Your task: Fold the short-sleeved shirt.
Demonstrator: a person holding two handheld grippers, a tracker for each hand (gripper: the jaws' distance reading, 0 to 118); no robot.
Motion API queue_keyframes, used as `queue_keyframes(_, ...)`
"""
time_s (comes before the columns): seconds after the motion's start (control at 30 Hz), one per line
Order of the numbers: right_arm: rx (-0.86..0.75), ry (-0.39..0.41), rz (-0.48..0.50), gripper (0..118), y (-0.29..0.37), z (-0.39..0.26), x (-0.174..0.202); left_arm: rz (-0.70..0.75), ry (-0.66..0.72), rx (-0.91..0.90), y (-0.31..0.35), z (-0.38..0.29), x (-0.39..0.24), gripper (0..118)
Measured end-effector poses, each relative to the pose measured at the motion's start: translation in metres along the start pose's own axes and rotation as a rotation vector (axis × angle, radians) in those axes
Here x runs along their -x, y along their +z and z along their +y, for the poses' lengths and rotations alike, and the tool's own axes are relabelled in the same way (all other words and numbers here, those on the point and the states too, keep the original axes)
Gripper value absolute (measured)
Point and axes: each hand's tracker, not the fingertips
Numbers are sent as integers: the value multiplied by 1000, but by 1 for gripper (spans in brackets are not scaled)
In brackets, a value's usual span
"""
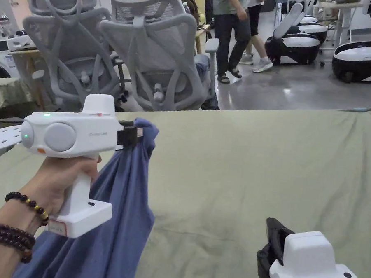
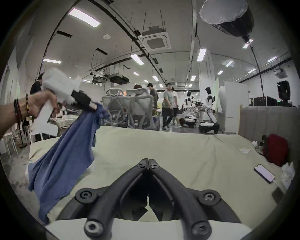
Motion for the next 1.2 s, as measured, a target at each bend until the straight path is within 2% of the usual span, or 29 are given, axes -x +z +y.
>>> queue_keyframes(0.07, -12, 4, -43, 1, 18, 5, -19, -120, -72, -34, -2, 18, -53, 6)
queue_keyframes(0.17, -26, 14, -140, 1, 45, 11, -53, -321, -86, -64, -18, 35, -144, 6)
queue_keyframes(0.3, -24, 24, -280, 1, 77, 15, -101, -529, -142, -46, -69, 26, -265, 7)
queue_keyframes(0.43, -4, 4, -402, 1, 105, 6, -147, -649, -151, 146, -152, -35, -366, 7)
queue_keyframes(0.57, 32, -28, -488, 1, 119, -5, -181, -640, -222, 363, -215, -131, -426, 7)
queue_keyframes(0.63, 37, -40, -507, 1, 123, -10, -191, -615, -240, 439, -232, -167, -436, 7)
queue_keyframes(0.7, 42, -43, -507, 2, 124, -14, -198, -589, -208, 433, -240, -181, -430, 10)
queue_keyframes(0.73, 50, -41, -509, 2, 123, -16, -199, -583, -168, 407, -242, -180, -425, 16)
queue_keyframes(0.8, 65, -46, -503, 2, 121, -18, -200, -600, -95, 395, -236, -165, -415, 64)
queue_keyframes(0.87, 67, -62, -493, 2, 119, -18, -198, -574, -120, 369, -231, -152, -408, 86)
queue_keyframes(0.9, 65, -63, -488, 2, 118, -18, -196, -548, -131, 329, -225, -143, -401, 118)
queue_keyframes(0.93, 65, -60, -483, 2, 118, -17, -194, -552, -87, 244, -208, -132, -393, 114)
queue_keyframes(0.97, 65, -57, -476, 2, 118, -15, -192, -549, -57, 207, -199, -122, -385, 102)
queue_keyframes(1.0, 64, -55, -468, 2, 118, -13, -190, -554, 0, 172, -183, -113, -371, 101)
queue_keyframes(1.07, 67, -57, -448, 2, 118, -9, -185, -517, 69, 127, -152, -98, -343, 114)
queue_keyframes(1.13, 88, -54, -437, 2, 118, -4, -177, -392, 78, 31, -98, -97, -307, 111)
queue_keyframes(1.2, 85, -53, -420, 3, 121, -3, -170, -288, 50, -76, -45, -109, -276, 86)
